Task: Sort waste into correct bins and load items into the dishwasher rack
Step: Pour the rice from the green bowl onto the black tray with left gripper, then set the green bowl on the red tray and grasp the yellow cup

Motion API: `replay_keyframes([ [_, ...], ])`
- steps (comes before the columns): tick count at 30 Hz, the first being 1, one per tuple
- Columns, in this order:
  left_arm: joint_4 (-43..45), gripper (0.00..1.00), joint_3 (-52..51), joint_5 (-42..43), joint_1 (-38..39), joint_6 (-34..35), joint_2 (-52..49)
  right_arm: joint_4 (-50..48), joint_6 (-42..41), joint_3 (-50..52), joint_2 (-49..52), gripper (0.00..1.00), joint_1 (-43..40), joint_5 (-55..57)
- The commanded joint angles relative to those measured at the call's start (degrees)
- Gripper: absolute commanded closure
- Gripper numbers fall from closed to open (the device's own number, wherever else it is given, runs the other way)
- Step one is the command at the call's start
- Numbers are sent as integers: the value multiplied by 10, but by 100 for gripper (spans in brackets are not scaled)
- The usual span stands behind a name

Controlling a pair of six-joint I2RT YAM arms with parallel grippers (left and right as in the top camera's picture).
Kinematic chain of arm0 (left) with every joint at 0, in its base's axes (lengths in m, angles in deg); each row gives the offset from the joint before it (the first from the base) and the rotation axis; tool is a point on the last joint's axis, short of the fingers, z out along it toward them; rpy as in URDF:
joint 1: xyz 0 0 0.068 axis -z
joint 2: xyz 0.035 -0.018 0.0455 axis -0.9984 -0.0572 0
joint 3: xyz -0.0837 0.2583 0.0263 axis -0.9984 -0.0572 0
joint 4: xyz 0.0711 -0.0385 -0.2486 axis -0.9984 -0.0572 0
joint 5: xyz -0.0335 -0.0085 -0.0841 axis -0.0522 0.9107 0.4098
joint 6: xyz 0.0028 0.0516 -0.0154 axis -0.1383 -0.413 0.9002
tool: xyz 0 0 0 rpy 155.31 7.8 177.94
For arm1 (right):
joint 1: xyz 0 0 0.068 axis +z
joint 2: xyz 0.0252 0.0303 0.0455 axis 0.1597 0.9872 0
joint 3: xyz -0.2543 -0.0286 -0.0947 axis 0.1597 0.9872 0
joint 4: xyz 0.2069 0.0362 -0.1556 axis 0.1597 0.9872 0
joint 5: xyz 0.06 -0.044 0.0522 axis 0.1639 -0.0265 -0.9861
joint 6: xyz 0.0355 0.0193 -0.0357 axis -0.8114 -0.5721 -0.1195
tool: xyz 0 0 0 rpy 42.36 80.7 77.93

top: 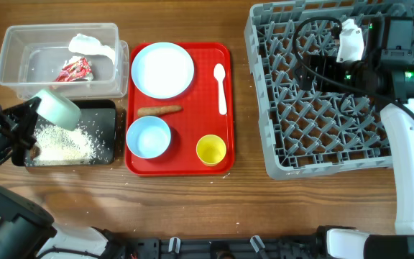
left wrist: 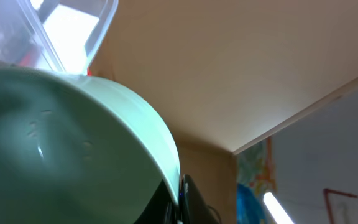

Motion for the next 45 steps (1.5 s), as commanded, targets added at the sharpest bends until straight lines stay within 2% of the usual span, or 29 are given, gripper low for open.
replay_keyframes([
  [1, 1, 96, -2, -111, 0, 55, -4, -1, -8, 2, 6, 0, 1, -12],
  [3, -21, 96, -2, -6, 3, 9, -4, 0, -8, 2, 6, 0, 1, -12],
  [4, 8, 96, -2, 18, 4, 4, -4, -1, -8, 2, 6, 0, 1, -12],
  [5, 68, 96, -2, -2, 3, 25, -4, -2, -7, 2, 6, 0, 1, -12],
  [6, 72, 96, -2, -36, 3, 89, -4, -2, -8, 2, 6, 0, 1, -12],
  [7, 51, 96, -2, -6, 8, 95, -4, 1, -7, 2, 6, 0, 1, -12],
  [9, 97, 96, -2, 2, 14, 99, -4, 1, -8, 2, 6, 0, 1, -11],
  [10, 75, 96, -2, 14, 15, 98, -4, 0, -7, 2, 6, 0, 1, -11],
  [12, 107, 96, -2, 0, 14, 101, -5, 0, -7, 2, 6, 0, 1, -11],
  [16, 90, 96, -2, 8, 15, 113, -4, -2, -7, 2, 6, 0, 1, -11],
  [19, 63, 96, -2, 29, 52, 95, 11, -7, -8, 2, 6, 0, 1, -12],
  [21, 71, 96, -2, 4, 99, 89, 40, -8, -9, 2, 6, 0, 1, -12],
  [24, 127, 96, -2, -118, 200, 118, 94, -7, -12, 2, 6, 0, 1, -12],
  [26, 188, 96, -2, -261, 309, 157, 124, -7, -12, 2, 6, 0, 1, -12],
  [28, 242, 96, -2, -397, 433, 154, 133, -7, -12, 2, 6, 0, 1, -12],
  [30, 272, 96, -2, -572, 566, 76, 125, -2, -12, 2, 6, 0, 1, -11],
  [34, 290, 96, -2, -812, 728, 4, 90, 3, -10, 2, 6, 0, 1, -11],
  [37, 294, 95, -2, -881, 815, -46, 47, 3, -10, 2, 6, 0, 1, -12],
  [39, 293, 93, -2, -911, 845, -46, 17, 3, -10, 2, 6, 0, 1, -11],
  [43, 291, 90, -2, -911, 870, -46, -32, 3, -10, 2, 6, 0, 1, -11],
  [45, 289, 83, -2, -911, 880, -46, -39, 3, -10, 2, 6, 0, 1, -11],
])
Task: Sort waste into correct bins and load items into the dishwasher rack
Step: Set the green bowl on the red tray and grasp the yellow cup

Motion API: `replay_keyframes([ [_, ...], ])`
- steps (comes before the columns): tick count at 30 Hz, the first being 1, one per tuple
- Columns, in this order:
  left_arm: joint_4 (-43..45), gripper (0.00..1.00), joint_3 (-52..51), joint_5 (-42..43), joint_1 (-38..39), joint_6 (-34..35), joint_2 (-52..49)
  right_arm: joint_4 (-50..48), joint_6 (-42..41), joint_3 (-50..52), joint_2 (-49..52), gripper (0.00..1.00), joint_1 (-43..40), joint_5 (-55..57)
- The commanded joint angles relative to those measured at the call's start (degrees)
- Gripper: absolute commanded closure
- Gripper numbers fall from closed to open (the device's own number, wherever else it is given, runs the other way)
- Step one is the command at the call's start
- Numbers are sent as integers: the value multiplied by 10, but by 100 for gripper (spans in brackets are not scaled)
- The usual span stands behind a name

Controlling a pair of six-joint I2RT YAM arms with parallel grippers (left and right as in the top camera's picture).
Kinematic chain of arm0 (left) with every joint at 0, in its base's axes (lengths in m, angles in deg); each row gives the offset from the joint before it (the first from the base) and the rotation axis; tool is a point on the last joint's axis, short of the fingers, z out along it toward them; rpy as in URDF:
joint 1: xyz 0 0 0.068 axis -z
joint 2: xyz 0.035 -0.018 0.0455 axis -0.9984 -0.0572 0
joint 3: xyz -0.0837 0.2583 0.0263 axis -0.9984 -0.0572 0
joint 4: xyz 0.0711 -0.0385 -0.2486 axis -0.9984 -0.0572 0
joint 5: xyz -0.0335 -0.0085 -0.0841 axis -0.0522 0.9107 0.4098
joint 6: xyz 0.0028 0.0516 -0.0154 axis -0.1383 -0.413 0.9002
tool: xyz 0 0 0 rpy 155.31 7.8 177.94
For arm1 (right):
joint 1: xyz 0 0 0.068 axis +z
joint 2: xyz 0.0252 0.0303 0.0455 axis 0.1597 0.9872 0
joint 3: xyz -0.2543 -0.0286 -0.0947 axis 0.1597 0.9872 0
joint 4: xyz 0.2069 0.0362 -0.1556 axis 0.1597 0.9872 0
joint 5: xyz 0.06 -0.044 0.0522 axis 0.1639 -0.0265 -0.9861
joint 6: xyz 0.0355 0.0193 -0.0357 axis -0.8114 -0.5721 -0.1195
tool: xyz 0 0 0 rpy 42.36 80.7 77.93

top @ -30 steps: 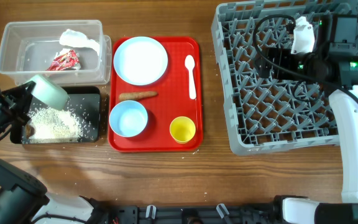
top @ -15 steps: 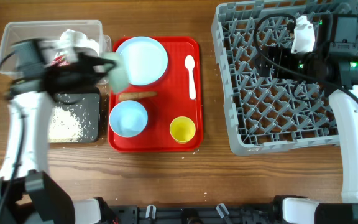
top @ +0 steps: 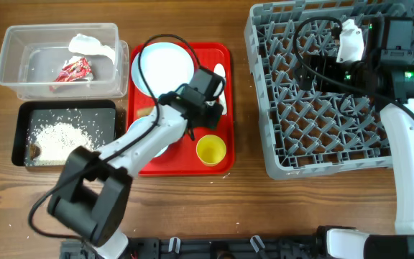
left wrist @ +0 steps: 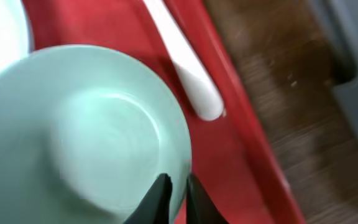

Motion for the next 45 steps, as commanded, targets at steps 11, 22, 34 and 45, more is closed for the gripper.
replay_keyframes([
  [11, -167, 41, 92, 8, 13, 113, 109, 2, -4, 1, 6, 0, 1, -11],
  [22, -295, 41, 77, 48, 12, 235, 51, 2, -4, 1, 6, 0, 1, -12],
  [34, -296, 75, 76, 62, 23, 267, -11, 0, -4, 1, 6, 0, 1, -12],
  [45, -295, 96, 95, 124, 18, 247, 9, -2, -19, 1, 6, 0, 1, -19],
])
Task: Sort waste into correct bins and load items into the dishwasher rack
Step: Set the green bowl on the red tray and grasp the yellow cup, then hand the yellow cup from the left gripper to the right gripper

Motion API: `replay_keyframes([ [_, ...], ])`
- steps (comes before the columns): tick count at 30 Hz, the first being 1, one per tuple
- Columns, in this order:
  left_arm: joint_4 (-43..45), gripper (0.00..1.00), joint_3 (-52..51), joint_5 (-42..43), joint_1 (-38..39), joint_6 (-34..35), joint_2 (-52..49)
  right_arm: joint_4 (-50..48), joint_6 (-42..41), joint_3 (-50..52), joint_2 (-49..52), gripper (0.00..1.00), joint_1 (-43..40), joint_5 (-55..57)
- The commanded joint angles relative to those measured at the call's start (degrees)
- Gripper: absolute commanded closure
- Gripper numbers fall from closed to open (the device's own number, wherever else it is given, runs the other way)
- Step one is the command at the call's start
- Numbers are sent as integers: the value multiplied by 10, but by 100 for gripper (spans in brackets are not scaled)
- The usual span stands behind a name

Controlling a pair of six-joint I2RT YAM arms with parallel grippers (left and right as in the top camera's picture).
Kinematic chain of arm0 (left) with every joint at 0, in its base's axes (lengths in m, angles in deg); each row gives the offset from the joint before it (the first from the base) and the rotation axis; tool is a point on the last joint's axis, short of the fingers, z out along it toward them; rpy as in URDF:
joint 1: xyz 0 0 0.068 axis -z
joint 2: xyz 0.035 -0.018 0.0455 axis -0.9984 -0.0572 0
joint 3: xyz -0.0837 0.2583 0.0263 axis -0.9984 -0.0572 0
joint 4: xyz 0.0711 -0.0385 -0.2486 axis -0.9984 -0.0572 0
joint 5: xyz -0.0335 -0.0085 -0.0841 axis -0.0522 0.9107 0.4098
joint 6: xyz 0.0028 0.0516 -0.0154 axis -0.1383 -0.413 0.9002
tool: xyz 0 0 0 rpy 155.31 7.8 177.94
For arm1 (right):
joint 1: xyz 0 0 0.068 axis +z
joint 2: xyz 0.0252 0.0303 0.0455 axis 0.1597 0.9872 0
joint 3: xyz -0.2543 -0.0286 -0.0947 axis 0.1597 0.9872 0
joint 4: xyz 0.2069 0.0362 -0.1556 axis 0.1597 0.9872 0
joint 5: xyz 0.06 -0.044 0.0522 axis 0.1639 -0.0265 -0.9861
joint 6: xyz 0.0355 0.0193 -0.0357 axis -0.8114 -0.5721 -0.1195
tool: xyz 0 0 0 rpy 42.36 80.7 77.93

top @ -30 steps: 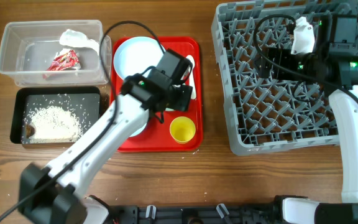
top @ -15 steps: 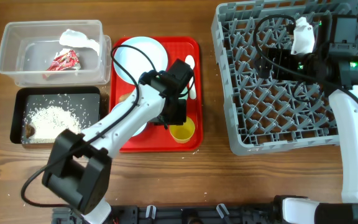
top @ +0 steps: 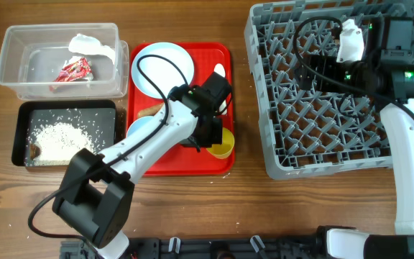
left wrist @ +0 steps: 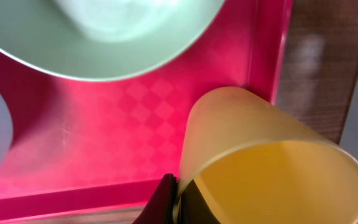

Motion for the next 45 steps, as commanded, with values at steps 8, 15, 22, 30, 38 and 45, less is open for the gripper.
replay_keyframes([
  [8, 38, 96, 71, 399, -211, -80, 122, -39, 11, 1, 6, 0, 2, -233],
  [15, 163, 96, 71, 707, -326, -80, 123, -185, 82, 1, 22, 0, 44, -512],
  [22, 179, 96, 71, 744, -320, -81, 123, -263, 154, 1, 90, 0, 89, -677],
  [30, 179, 96, 71, 741, -287, -95, 123, -332, 136, 1, 109, 24, 140, -689],
  [38, 179, 61, 71, 721, -287, -95, 123, -331, 132, 1, 109, 44, 140, -689],
  [45, 177, 50, 71, 704, -287, -95, 123, -285, -12, 1, 106, 47, 72, -436],
])
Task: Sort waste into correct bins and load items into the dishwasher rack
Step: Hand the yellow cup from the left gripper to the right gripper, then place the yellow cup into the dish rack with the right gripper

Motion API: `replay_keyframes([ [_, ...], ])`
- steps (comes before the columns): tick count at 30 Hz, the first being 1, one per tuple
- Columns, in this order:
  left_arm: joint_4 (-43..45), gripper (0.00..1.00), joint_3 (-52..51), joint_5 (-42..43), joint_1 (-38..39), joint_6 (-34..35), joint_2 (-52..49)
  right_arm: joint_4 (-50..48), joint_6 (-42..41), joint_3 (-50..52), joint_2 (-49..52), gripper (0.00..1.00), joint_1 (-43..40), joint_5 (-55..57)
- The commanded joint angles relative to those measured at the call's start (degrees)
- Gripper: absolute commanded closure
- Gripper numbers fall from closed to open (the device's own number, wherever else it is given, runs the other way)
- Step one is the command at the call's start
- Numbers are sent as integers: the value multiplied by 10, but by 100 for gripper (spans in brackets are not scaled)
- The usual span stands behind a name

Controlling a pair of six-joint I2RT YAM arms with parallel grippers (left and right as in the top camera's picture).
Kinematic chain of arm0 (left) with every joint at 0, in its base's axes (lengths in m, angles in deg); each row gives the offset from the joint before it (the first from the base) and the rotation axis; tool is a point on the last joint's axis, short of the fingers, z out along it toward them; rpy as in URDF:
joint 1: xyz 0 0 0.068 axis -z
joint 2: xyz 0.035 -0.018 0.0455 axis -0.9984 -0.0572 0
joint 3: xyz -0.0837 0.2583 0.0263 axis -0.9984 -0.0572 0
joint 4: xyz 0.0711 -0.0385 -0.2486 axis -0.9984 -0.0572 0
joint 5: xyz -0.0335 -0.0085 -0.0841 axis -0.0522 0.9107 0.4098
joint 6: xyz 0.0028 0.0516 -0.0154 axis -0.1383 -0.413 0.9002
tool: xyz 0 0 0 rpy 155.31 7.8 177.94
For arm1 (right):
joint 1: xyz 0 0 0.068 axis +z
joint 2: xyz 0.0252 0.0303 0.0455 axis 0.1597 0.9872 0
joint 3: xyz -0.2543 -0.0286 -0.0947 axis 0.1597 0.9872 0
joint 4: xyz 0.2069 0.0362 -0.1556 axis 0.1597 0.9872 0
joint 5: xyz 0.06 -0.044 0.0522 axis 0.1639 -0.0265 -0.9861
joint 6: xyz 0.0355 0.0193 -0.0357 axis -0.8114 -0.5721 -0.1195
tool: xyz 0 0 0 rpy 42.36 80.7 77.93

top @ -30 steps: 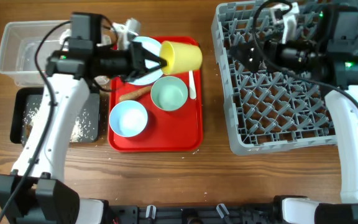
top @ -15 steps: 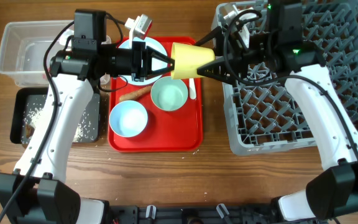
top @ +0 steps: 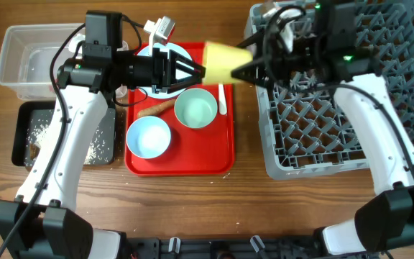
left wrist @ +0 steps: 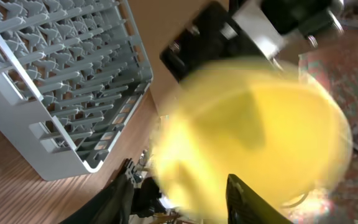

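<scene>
The yellow cup hangs on its side in the air between the red tray and the grey dishwasher rack. My left gripper points right at its wide end, with its fingers spread and the blurred cup in front of them. From the rack side, my right gripper meets the cup's narrow end and looks shut on it. On the tray sit a mint bowl, a blue bowl, a white plate partly under my arm, a white spoon and a brown food scrap.
A clear plastic bin stands at the back left, mostly hidden by my left arm. In front of it is a black bin holding rice. The rack fills the right half of the table, with the right arm reaching across its left part.
The yellow cup has gone from the tray's front right corner up into the air beside the rack. My left gripper has opened. The right arm has come from the rack's back to the cup.
First my left gripper held the mint bowl tipped over the black bin. Then it held the bowl over the tray. Then the bowl sat on the tray and the gripper was shut on the yellow cup's rim. Now the cup is in the air between both grippers.
</scene>
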Motion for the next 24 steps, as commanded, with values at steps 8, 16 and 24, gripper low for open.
replay_keyframes([
  [8, -111, 46, 5, -441, 1, -7, 3, 284, -148, -41, -63, 46, -62, 591],
  [16, -139, 43, 5, -607, 1, -7, 3, 610, -235, -46, -55, 45, -34, 804],
  [24, -139, 42, 4, -609, 1, -7, 0, 495, -256, 121, -55, 46, -13, 786],
])
